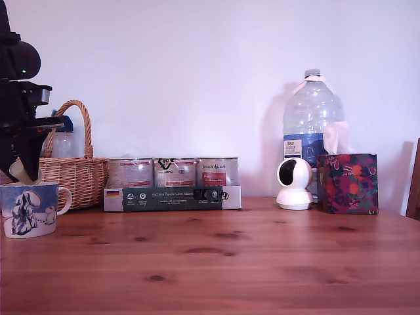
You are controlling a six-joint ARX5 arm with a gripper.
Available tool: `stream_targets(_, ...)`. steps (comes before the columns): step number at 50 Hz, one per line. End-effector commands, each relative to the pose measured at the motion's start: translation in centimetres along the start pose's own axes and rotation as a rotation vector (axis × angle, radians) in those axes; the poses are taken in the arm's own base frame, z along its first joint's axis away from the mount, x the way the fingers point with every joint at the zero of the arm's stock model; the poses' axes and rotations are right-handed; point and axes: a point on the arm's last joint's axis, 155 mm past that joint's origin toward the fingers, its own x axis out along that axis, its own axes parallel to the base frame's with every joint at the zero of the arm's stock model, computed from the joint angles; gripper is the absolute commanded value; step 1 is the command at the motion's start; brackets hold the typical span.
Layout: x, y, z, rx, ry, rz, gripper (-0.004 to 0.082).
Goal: Pick up the coffee capsules from the table one by one and drop them inside the nearest coffee cup
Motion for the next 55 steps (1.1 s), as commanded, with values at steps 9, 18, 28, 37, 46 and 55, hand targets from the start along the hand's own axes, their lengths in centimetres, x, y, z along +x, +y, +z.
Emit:
stream_targets(9,0.47,-0.07,0.02,0.0,0.008,-0.002,0.0133)
stream_targets(18,0.47,-0.06,0.14,0.0,0.003,-0.002,0.0133)
stream_targets(28,0.47,-0.05,0.39,0.001,-0.007,-0.002,0.0133)
stream_targets(37,0.46,-0.07,0.58,-0.011,-0.014,-0.003,0.0578)
stream_targets(46,0.42,-0.55,0.64,-0.005,-0.017,-0.028,0.079)
stream_targets(55,0.42,-0.57,0.6,-0.005,-0.015,-0.029,0.079)
